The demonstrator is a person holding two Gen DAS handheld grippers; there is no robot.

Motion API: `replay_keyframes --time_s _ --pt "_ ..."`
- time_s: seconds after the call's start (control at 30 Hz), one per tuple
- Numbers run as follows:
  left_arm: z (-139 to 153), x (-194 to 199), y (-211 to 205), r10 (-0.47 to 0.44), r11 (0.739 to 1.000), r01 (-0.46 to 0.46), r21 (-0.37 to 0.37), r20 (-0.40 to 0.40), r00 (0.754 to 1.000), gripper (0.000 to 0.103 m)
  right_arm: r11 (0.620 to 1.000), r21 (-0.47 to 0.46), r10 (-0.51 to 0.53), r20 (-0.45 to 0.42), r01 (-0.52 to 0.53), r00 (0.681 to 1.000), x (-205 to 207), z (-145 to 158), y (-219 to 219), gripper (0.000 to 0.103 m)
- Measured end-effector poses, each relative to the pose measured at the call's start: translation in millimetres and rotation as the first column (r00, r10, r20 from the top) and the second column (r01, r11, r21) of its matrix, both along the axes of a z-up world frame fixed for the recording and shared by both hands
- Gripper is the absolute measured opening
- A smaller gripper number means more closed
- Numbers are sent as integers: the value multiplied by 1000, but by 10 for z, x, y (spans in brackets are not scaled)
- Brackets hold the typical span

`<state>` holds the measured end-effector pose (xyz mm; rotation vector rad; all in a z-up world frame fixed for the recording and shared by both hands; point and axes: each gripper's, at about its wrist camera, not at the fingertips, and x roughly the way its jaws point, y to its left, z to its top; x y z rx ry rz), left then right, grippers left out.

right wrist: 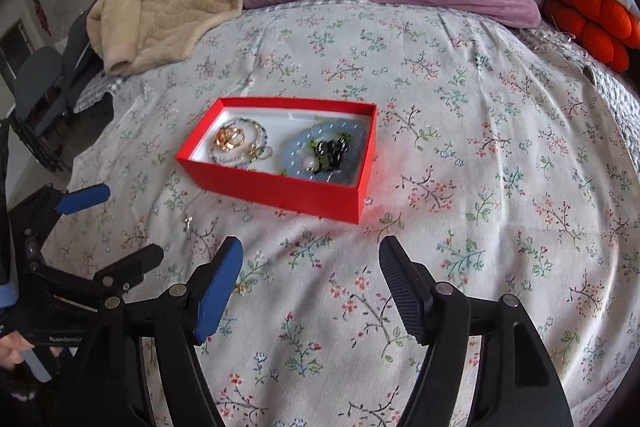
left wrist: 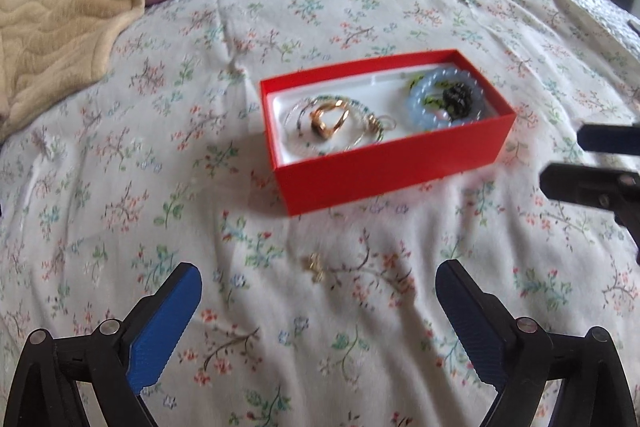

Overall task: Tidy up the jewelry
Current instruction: 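Withdraw both tools from the box toward the two gold stud earrings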

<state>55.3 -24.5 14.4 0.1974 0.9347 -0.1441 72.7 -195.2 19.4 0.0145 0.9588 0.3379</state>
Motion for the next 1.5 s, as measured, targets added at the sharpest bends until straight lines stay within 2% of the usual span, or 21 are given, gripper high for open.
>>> replay_keyframes --time_s 0.27,0.47,0.6,0.8,0.9,0.97,1.07,1.17,1.4,1.5 --pt "-104 -126 252 21 1000 -21 2 -32 999 98 994 -60 88 -78 -93 993 -262 -291 163 74" --pt "-279 -206 397 27 1000 -27 11 -62 998 98 988 -101 103 -107 -114 989 -357 -475 165 74" --pt "-446 -212 446 28 1000 -28 3 -63 998 98 985 -137 92 -78 -103 993 -394 -575 156 74" --pt "-672 -155 400 -1 1000 3 27 -55 998 98 971 -192 132 -59 -141 989 -417 -716 293 74" --pt "-742 -158 378 -13 999 14 39 -32 999 102 957 -228 177 -37 -181 984 -424 -755 410 80" --pt "-763 -156 403 -9 1000 10 20 -30 999 102 952 -240 191 -18 -190 981 -416 -774 470 82" --pt "-774 -128 434 4 1000 -5 -2 -51 999 103 954 -231 197 -1 -192 980 -378 -791 522 85" --pt "-778 -116 418 6 1000 -5 7 -58 998 103 953 -228 208 10 -201 978 -338 -807 566 88" --pt "-752 -82 418 -36 999 36 -1 -57 998 103 951 -209 240 27 -229 970 -247 -814 630 88" --pt "-730 -22 404 -40 999 39 -14 -62 997 103 951 -201 247 31 -236 969 -222 -813 657 85"
